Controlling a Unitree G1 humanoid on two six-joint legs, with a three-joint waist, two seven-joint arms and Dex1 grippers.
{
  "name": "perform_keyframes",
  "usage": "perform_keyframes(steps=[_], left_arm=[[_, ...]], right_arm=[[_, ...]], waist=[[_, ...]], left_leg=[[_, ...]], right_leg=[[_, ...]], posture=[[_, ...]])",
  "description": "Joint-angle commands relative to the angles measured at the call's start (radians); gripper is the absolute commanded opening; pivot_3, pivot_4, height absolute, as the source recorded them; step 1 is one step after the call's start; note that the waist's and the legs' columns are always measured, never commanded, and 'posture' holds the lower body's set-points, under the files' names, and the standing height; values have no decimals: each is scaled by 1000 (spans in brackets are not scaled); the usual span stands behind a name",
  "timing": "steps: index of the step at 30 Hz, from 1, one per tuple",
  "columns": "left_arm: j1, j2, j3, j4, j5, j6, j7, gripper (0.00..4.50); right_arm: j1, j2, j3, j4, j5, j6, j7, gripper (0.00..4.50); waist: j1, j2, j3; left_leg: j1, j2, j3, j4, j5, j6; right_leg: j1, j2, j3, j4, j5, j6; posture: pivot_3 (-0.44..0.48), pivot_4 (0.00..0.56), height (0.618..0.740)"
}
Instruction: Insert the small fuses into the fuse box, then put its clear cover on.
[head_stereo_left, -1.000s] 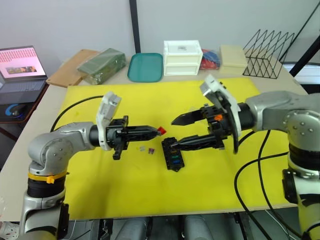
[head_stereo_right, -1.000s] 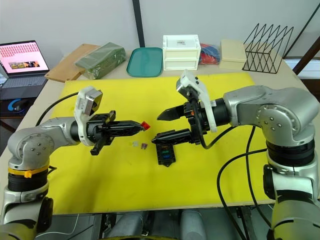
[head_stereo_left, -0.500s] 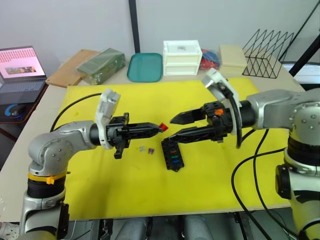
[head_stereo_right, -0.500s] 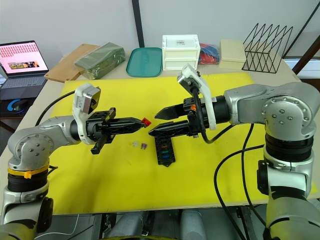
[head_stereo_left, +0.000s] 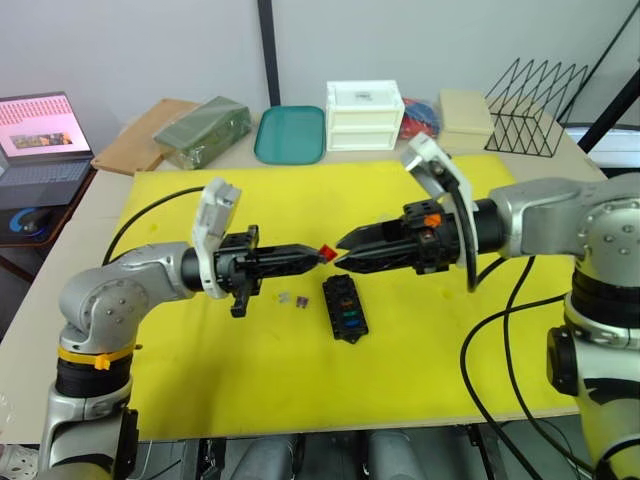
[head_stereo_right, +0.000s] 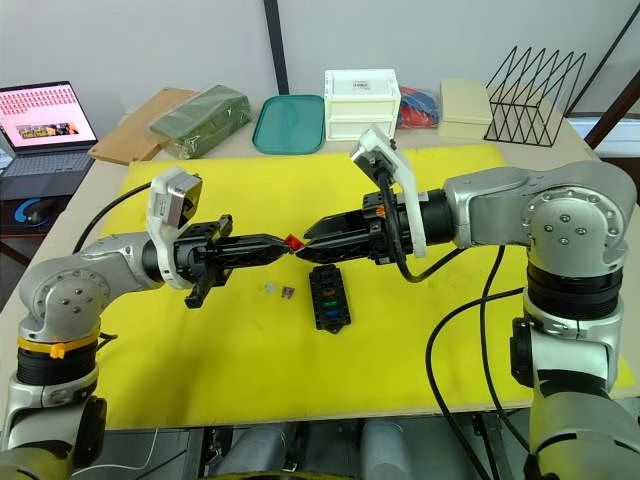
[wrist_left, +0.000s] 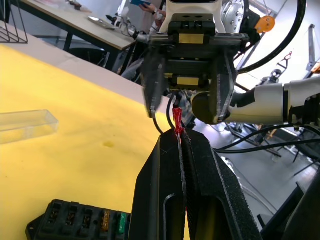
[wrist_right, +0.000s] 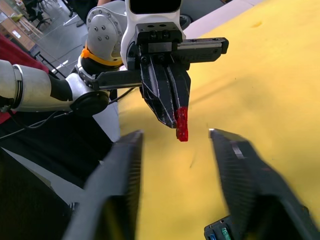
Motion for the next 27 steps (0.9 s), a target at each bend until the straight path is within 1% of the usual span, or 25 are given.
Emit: perform_keyframes(steps=[1, 9, 12, 14, 27], left_arm=[[-2, -1, 2, -7, -29, -18, 0, 0], [-5, -3, -3, 3, -34, -29, 4, 0], [-5, -4, -5, 5, -32, -33, 5, 0], [-4, -4, -7, 5, -31, -35, 5, 0], [0, -2, -13, 7, -27, -46, 4, 0]], right_arm=[[-26, 6, -9, -13, 28, -8, -9, 1695], [-23, 13, -1, -10, 31, -16, -25, 1695], [-22, 17, 2, -11, 32, -19, -27, 1217], [-22, 19, 5, -12, 31, -20, -29, 569], [-25, 22, 12, -9, 30, -30, -31, 569]], waist=[[0, 0, 0], [0, 0, 0], [0, 0, 0], [0, 0, 0], [0, 0, 0]], left_leg=[[0, 0, 0, 0, 0, 0], [0, 0, 0, 0, 0, 0], [0, 0, 0, 0, 0, 0], [0, 0, 0, 0, 0, 0], [0, 0, 0, 0, 0, 0]], right_leg=[[0, 0, 0, 0, 0, 0], [0, 0, 0, 0, 0, 0], [0, 0, 0, 0, 0, 0], [0, 0, 0, 0, 0, 0], [0, 0, 0, 0, 0, 0]], posture=[[0, 150, 740], [0, 150, 740], [0, 150, 740], [0, 150, 740], [0, 150, 740]])
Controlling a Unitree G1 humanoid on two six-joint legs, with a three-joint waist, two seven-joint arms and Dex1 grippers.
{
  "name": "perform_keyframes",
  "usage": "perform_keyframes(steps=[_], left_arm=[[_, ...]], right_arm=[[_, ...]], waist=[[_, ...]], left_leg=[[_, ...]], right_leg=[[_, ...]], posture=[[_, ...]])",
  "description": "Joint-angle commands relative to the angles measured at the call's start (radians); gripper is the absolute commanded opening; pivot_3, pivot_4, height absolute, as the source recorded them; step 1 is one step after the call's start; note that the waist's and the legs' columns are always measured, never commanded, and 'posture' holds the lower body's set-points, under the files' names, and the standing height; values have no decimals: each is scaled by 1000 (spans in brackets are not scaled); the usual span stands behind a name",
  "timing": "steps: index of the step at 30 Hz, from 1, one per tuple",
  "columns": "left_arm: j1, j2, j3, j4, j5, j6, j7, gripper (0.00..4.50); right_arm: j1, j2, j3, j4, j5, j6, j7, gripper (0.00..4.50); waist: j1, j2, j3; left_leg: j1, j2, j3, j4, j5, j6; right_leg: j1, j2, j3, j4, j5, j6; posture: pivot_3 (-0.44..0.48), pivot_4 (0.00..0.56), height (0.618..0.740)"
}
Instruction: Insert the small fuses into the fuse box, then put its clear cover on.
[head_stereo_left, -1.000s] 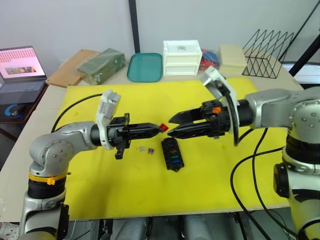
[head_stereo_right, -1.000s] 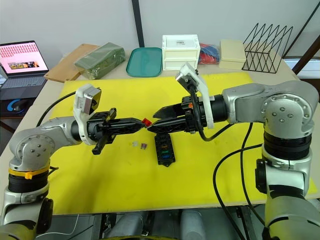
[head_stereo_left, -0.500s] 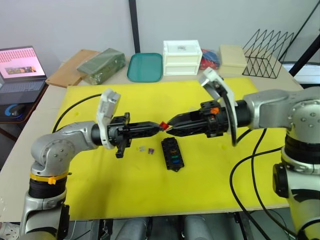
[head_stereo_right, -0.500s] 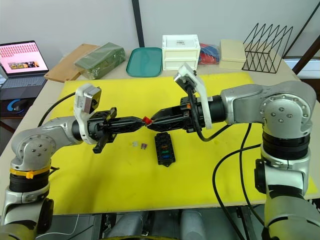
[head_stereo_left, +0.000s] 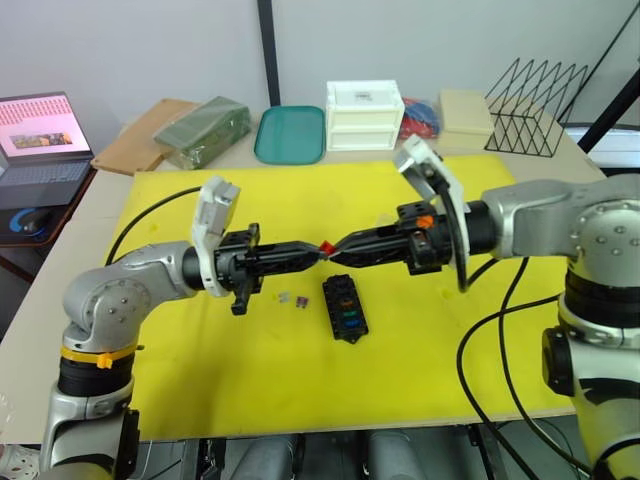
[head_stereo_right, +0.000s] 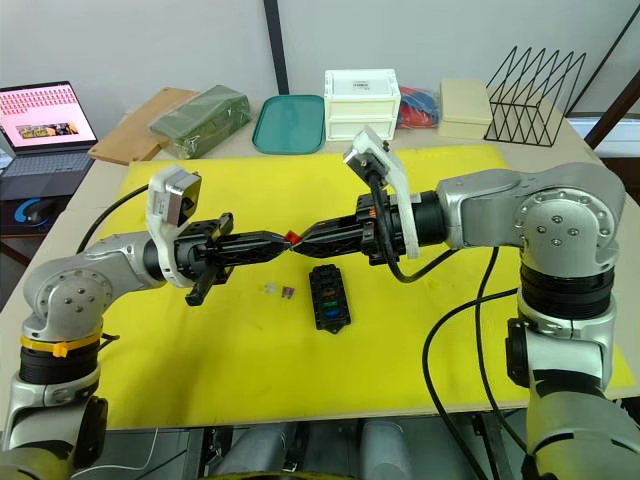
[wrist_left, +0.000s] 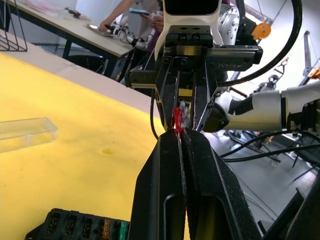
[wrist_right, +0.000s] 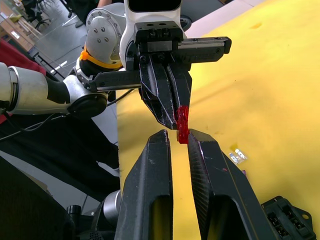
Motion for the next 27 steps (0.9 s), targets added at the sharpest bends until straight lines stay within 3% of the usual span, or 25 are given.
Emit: perform_keyframes(steps=[1, 4, 7, 16, 20, 27], left_arm=[[0, 1, -4, -7, -9, -22, 2, 0], [0, 0, -6, -7, -7, -24, 2, 0], [0, 1, -7, -6, -5, -26, 1, 0], [8, 14, -21, -9, 11, -33, -1, 0], [10, 60, -96, 12, 130, -75, 0, 0], [64, 137, -303, 90, 468, -368, -86, 2400]], right_arm=[[-25, 2, -4, -10, 14, -19, 5, 569], [-24, -2, -2, -13, 15, -25, 11, 569], [-23, -4, -1, -15, 14, -27, 13, 24], [-19, -20, 4, -26, 9, -28, 23, 24], [-15, -74, 64, -59, -74, -85, 65, 24], [57, -283, 392, -125, -507, -488, 313, 0]], waist=[[0, 0, 0], [0, 0, 0], [0, 0, 0], [0, 0, 0], [1, 0, 0], [1, 0, 0]], left_leg=[[0, 0, 0, 0, 0, 0], [0, 0, 0, 0, 0, 0], [0, 0, 0, 0, 0, 0], [0, 0, 0, 0, 0, 0], [0, 0, 0, 0, 0, 0], [0, 0, 1, -1, 0, 0]], right_leg=[[0, 0, 0, 0, 0, 0], [0, 0, 0, 0, 0, 0], [0, 0, 0, 0, 0, 0], [0, 0, 0, 0, 0, 0], [0, 0, 0, 0, 0, 0], [0, 0, 0, -1, 0, 0]], posture=[[0, 150, 740], [0, 150, 740], [0, 150, 740], [0, 150, 740], [0, 150, 740], [0, 150, 740]])
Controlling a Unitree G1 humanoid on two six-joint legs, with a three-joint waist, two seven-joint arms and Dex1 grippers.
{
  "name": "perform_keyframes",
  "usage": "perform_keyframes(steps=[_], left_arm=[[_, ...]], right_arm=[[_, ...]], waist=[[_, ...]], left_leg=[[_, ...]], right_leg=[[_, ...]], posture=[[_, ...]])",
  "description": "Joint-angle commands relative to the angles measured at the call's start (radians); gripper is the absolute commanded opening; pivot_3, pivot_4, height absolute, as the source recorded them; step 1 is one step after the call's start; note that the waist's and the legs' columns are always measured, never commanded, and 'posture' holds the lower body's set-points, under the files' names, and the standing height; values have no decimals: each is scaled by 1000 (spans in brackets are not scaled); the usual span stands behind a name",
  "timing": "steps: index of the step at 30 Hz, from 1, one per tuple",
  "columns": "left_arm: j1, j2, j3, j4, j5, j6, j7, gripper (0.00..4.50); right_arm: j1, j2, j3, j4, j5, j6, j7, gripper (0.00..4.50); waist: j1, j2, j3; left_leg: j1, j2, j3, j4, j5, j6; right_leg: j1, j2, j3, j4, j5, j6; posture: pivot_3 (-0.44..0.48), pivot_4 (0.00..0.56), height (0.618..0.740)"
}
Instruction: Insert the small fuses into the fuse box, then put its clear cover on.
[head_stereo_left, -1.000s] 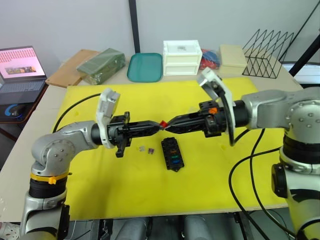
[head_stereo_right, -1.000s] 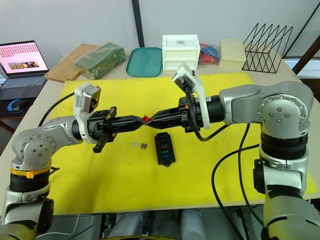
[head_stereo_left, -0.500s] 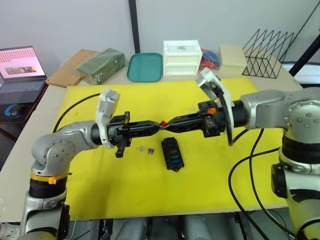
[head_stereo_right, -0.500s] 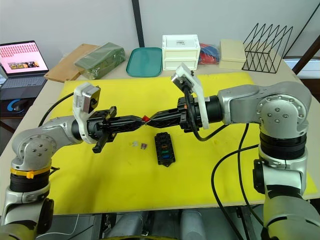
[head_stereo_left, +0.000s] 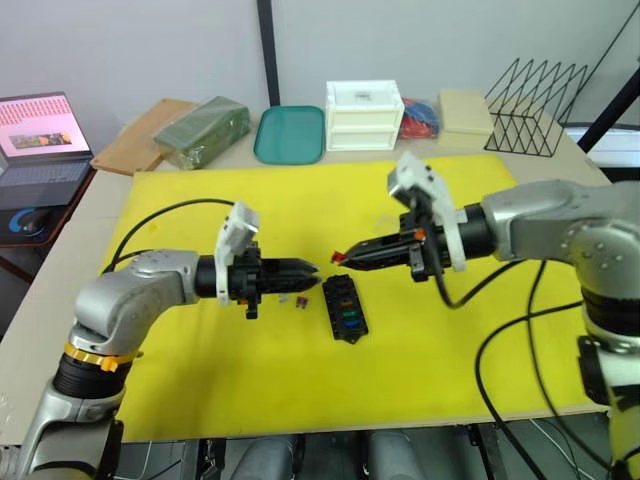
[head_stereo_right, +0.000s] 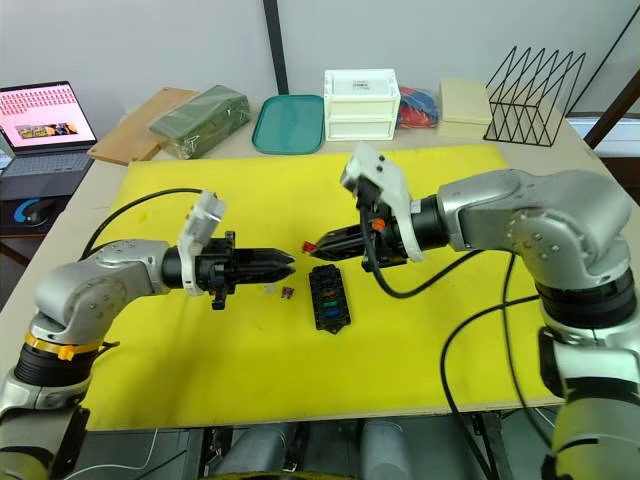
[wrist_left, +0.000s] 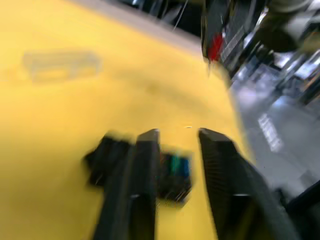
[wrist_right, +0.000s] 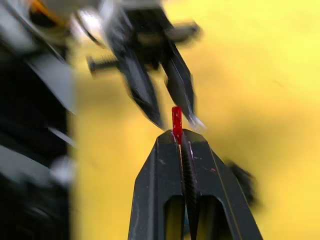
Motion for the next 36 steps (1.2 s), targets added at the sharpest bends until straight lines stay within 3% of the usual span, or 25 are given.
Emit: perform_keyframes(steps=[1, 6, 15, 36], left_arm=[[14, -4, -63, 40, 120, -142, -41, 2726], [10, -38, -117, 94, 226, -272, -66, 4450], [7, -83, -133, 87, 278, -318, -69, 4482], [37, -100, -142, 60, 313, -324, -67, 4482]], right_arm=[[-3, -47, 123, -11, -198, -199, 123, 0], [-26, -38, 263, 59, -412, -356, 222, 0], [-46, 29, 312, 126, -566, -422, 318, 0], [-27, 95, 313, 150, -676, -440, 392, 0]], waist=[[0, 0, 0], [0, 0, 0], [0, 0, 0], [0, 0, 0]], left_leg=[[0, 0, 0, 0, 0, 0], [0, 0, 0, 0, 0, 0], [0, 0, 0, 0, 0, 0], [0, 0, 0, 0, 0, 0]], right_leg=[[0, 0, 0, 0, 0, 0], [0, 0, 0, 0, 0, 0], [0, 0, 0, 0, 0, 0], [0, 0, 0, 0, 0, 0]], posture=[[0, 150, 740], [0, 150, 740], [0, 150, 740], [0, 150, 740]])
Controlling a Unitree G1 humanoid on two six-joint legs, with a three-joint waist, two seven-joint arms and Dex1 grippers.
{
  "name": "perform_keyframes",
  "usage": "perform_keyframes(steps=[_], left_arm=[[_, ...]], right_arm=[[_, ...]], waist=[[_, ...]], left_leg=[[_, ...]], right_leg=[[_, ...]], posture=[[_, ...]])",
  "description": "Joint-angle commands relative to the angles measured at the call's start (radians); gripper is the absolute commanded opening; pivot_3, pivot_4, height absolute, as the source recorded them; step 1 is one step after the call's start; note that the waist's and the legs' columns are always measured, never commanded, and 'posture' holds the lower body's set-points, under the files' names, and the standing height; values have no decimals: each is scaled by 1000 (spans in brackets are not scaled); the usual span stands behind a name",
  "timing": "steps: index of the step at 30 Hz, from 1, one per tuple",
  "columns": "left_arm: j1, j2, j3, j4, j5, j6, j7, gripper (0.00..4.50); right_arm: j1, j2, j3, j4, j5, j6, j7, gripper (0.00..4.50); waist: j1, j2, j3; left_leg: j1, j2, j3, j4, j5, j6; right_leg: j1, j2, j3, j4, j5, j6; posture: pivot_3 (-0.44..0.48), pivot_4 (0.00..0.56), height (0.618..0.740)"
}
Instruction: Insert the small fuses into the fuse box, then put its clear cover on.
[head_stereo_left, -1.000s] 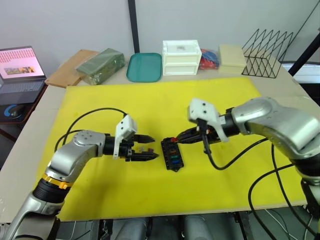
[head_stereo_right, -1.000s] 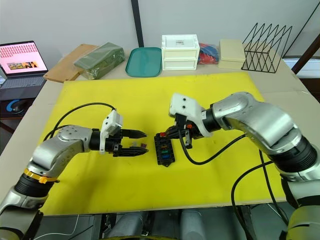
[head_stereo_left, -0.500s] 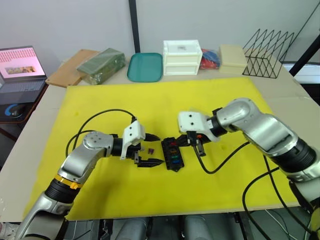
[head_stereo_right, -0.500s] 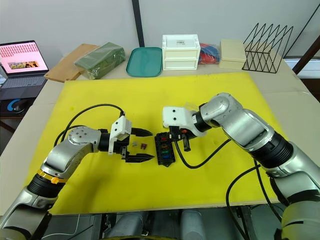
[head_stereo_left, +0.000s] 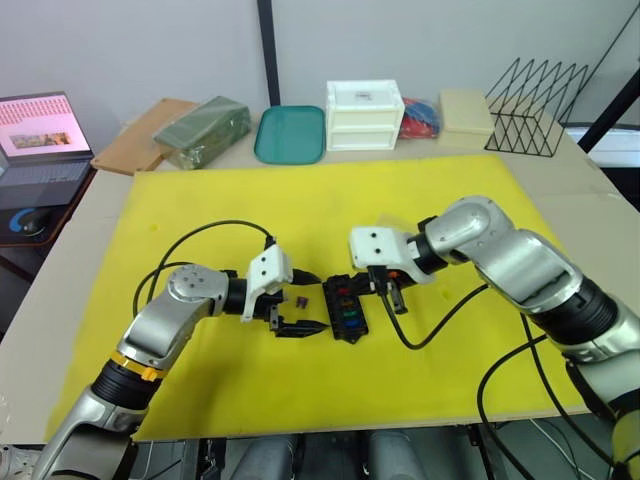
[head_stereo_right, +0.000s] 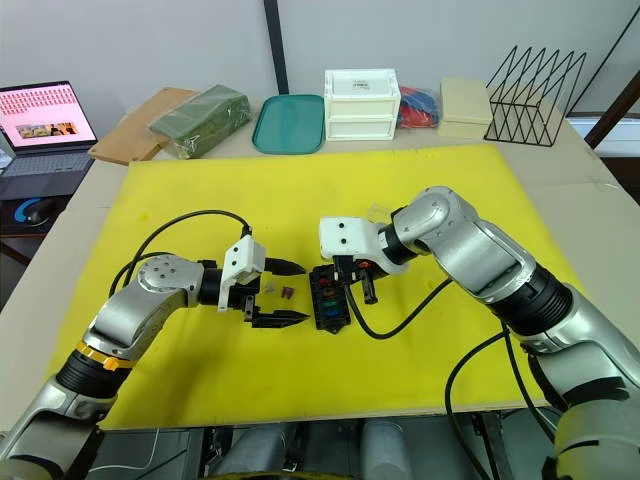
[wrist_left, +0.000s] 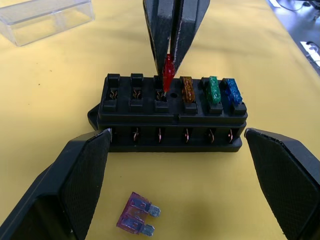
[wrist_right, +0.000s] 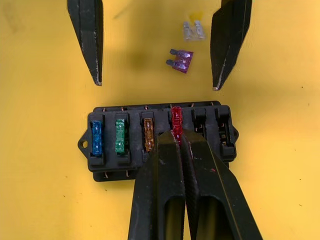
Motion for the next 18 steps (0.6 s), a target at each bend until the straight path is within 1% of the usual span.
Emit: perform_keyframes(steps=[1, 18], left_arm=[[8, -5, -1, -38, 4, -14, 2, 4482], [27, -15, 2, -62, 10, -5, 18, 4482]], right_arm=[[-2, 11, -14, -7, -18, -19, 13, 0], [22, 34, -3, 40, -106, -83, 42, 0]], waist=[[0, 0, 0], [0, 0, 0]], left_leg=[[0, 0, 0, 0, 0, 0], [0, 0, 0, 0, 0, 0]], right_leg=[[0, 0, 0, 0, 0, 0], [0, 0, 0, 0, 0, 0]], posture=[[0, 150, 740], [0, 150, 740]])
